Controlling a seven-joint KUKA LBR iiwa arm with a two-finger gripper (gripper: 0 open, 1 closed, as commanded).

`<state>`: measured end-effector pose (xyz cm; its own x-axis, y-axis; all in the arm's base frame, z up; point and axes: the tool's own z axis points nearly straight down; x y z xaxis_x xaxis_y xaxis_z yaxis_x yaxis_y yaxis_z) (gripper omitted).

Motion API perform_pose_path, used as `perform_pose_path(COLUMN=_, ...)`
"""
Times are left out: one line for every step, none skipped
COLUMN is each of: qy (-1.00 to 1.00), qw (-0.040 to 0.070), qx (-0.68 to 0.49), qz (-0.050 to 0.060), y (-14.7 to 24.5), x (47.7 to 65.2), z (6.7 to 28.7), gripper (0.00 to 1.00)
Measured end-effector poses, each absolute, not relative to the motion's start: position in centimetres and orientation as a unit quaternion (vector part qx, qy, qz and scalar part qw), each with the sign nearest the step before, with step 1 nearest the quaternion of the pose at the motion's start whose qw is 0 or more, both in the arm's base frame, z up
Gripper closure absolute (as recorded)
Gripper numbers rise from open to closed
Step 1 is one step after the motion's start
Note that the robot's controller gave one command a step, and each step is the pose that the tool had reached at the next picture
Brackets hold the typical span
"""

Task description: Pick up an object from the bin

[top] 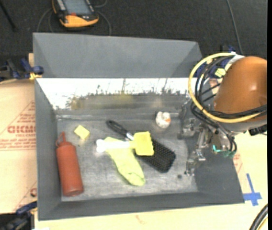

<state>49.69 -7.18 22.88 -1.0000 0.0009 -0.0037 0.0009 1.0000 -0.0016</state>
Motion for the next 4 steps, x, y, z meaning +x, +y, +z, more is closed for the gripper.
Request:
perform_pose_path(qy=1.000, qw=0.006, qx=-0.003, qz=-0.002, y=-5.7, x=51.8, z=18.7, gripper=0.00)
perform_pose_path(qy=1.000, qw=-0.001, qx=-0.007, qz=0.000, y=-4.7, x=52.2, z=14.5, gripper=0.00)
perform_pose_path(qy=1.000, qw=0.002, qx=-0.008, qz=-0.001, y=-4.7, x=52.6, z=13.9, gripper=0.00)
perform_pose_path(qy=0.999, qw=0.003, qx=-0.038, qz=-0.001, y=-4.4, x=51.5, z=10.9, gripper=0.00)
